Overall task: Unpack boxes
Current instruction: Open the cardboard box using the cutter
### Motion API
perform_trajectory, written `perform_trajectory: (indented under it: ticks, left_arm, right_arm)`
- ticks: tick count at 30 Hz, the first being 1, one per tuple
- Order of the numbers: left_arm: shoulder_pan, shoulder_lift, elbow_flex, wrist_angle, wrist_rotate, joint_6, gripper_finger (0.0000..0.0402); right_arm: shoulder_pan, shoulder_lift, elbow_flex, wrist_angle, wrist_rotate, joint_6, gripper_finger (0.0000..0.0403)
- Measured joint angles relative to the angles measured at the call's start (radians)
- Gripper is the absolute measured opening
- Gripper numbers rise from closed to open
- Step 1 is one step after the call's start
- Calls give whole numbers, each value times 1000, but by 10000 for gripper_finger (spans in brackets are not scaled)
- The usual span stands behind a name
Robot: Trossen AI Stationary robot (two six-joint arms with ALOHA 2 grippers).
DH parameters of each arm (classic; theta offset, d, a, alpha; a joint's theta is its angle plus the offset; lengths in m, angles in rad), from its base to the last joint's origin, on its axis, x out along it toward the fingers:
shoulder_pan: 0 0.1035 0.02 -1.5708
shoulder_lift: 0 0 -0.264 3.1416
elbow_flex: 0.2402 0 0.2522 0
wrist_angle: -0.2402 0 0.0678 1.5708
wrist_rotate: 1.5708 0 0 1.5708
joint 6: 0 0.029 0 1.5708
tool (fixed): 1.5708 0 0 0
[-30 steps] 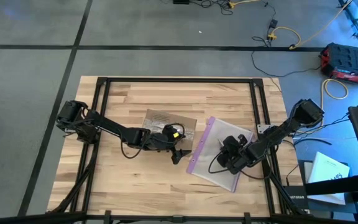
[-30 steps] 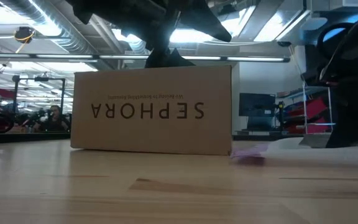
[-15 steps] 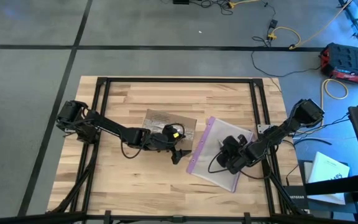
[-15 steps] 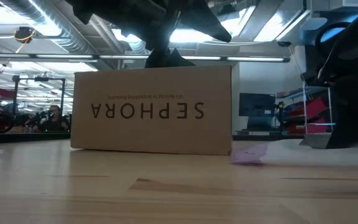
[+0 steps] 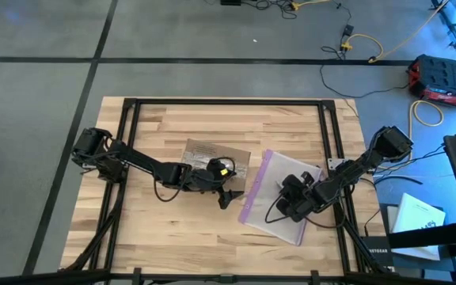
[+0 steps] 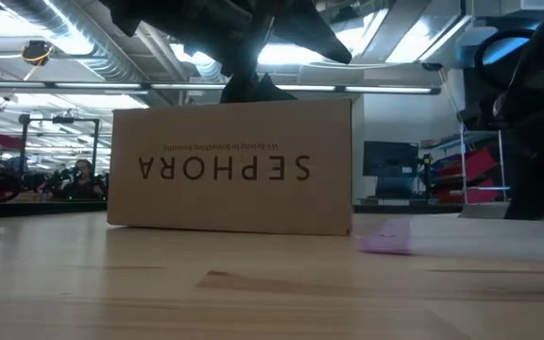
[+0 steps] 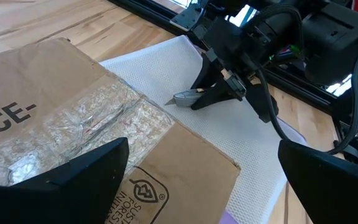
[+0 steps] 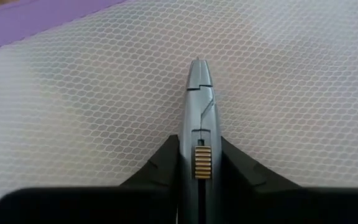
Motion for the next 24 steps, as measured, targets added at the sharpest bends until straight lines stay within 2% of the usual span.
perform_trajectory:
  ticks: [6, 13, 16, 21, 24]
  left_arm:
    - [0, -7, 12, 45, 3, 59, 400]
    - [-2, -106, 53, 36, 3, 165, 400]
    - [5, -233, 53, -166, -26, 88, 400]
    - [15, -509, 31, -654, -180, 74, 400]
    - [39, -696, 14, -819, -180, 82, 400]
  right_arm:
    - [1, -45, 106, -183, -142, -70, 57]
    - [-8, -134, 299, -394, -128, -125, 57]
    - [-43, -145, 397, -463, -177, -179, 57]
    - [-148, -123, 580, -540, -231, -316, 57]
    - [-239, -89, 705, -572, -254, -400, 57]
